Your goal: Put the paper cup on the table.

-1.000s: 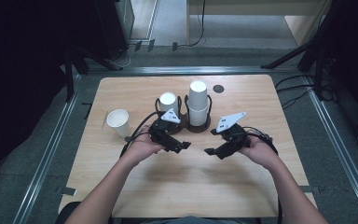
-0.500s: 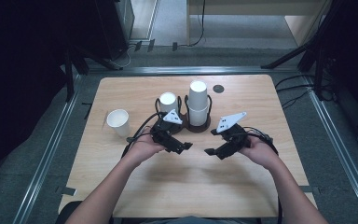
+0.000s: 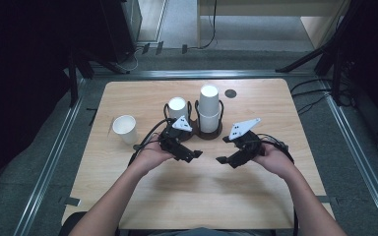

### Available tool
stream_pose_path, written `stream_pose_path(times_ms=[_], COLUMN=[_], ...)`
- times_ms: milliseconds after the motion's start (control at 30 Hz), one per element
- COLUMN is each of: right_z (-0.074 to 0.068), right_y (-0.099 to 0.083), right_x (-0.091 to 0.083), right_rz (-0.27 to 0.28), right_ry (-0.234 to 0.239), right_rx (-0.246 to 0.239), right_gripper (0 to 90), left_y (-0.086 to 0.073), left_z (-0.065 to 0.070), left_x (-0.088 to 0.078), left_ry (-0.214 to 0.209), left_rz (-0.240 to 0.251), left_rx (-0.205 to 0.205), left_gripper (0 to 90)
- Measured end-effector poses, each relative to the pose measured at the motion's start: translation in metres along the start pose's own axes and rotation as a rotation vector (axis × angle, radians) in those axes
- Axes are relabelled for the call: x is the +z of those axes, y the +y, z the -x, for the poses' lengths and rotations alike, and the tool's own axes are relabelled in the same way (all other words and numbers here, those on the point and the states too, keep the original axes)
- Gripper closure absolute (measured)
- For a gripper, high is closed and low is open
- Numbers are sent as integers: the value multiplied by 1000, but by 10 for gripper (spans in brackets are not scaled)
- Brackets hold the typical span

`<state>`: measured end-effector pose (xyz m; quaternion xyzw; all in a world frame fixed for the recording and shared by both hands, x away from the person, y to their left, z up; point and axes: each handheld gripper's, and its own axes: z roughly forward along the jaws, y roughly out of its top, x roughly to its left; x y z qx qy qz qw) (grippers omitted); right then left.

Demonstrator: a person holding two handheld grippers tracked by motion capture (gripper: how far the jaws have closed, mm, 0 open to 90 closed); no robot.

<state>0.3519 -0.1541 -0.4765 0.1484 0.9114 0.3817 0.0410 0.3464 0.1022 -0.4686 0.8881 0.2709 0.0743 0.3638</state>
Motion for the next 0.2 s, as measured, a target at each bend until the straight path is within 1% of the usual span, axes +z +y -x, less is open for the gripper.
stream_pose_path(times_ms=[100,167,200], right_z=[0,0,1], right_y=[0,0,-1], right_x=[0,0,0], right_rz=[0,-2,-4], right_ry=[0,1,1], right_rx=[1,4,2], right_gripper=[205,206,205], left_y=[0,-2,-4], left_z=[0,-1,-1], left_x=[1,4,6], left_ry=[0,12,24], left_rz=[-1,-11,-21], left_rx=[-2,1,9], left_gripper=[57,57,57])
